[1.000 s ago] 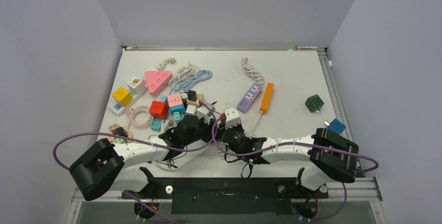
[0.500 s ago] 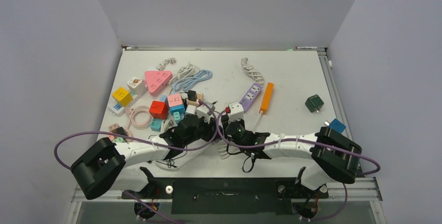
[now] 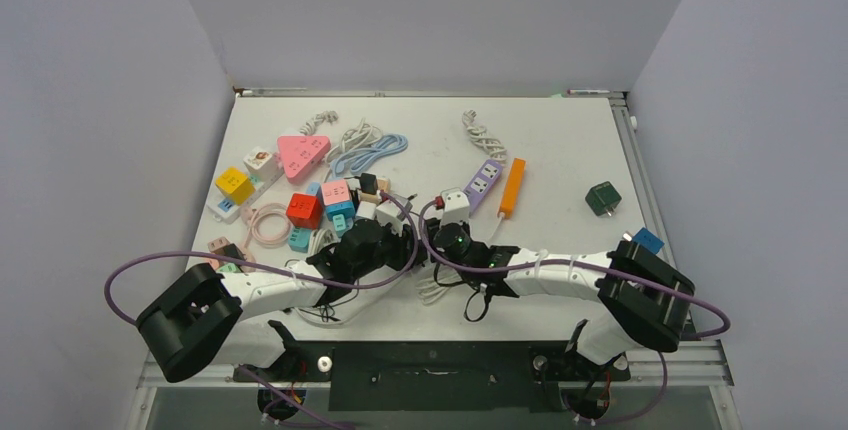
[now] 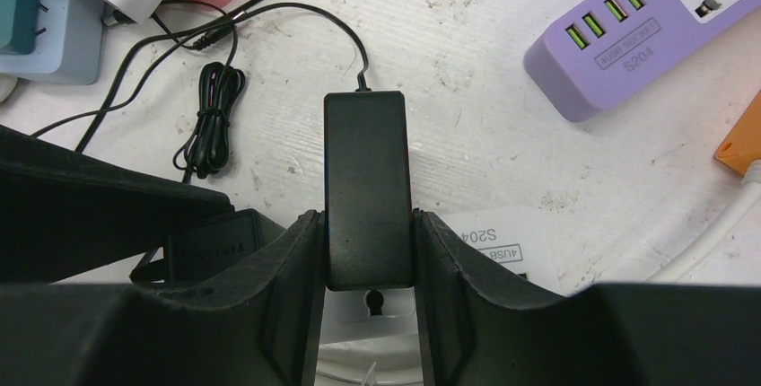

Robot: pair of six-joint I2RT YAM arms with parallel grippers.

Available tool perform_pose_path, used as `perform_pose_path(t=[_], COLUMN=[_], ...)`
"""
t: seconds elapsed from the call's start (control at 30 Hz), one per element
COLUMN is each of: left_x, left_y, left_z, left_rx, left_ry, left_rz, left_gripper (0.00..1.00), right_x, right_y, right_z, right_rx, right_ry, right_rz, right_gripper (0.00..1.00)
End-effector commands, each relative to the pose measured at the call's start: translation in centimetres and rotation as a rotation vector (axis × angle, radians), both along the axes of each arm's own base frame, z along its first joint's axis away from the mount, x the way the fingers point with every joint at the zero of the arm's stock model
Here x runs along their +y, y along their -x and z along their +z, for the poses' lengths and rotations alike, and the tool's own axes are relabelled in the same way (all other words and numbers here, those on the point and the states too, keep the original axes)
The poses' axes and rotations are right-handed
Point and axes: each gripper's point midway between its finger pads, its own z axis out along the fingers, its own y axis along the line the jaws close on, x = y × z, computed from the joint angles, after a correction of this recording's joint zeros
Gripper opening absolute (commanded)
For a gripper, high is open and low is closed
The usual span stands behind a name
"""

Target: Pull the plug off the socket

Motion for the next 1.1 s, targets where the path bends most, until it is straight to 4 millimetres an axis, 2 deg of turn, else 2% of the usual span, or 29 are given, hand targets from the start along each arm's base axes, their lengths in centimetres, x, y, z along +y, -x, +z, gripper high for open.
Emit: perform_pose_path(t=[0.0,0.13,0.37,0.67,1.07], left_x=[4.5,4.6,4.5,4.6,4.6], left_y=[0.7,0.7,0.7,0.8,0.8], left_z=[-5.4,-5.5,-5.4,-5.5,-5.6], left_rx=[0.115,0.117,0.115,0.116,0.119], left_ry=[-0.218,-0.22,-0.213,-0.213,-0.219], left_rz=[0.101,0.103,0.106,0.106,0.107], left_gripper=[0.0,0.0,0.0,0.0,0.0], right_x=[0.4,1.4,2.6,2.4,0.8], right_y=[-0.2,0.6,1.3,0.8,-1.2], right_z=[1.1,1.9,1.9,2.7,2.1], right_rx=[-0.046,-0.104,-0.142,-0.124,-0.001], right_ry=[0.016,0.084,0.154,0.097,-0.012], right_rz=[-0.059,-0.04,-0.01,-0.023,-0.049], right_gripper=[0.05,0.05,0.05,0.05,0.05])
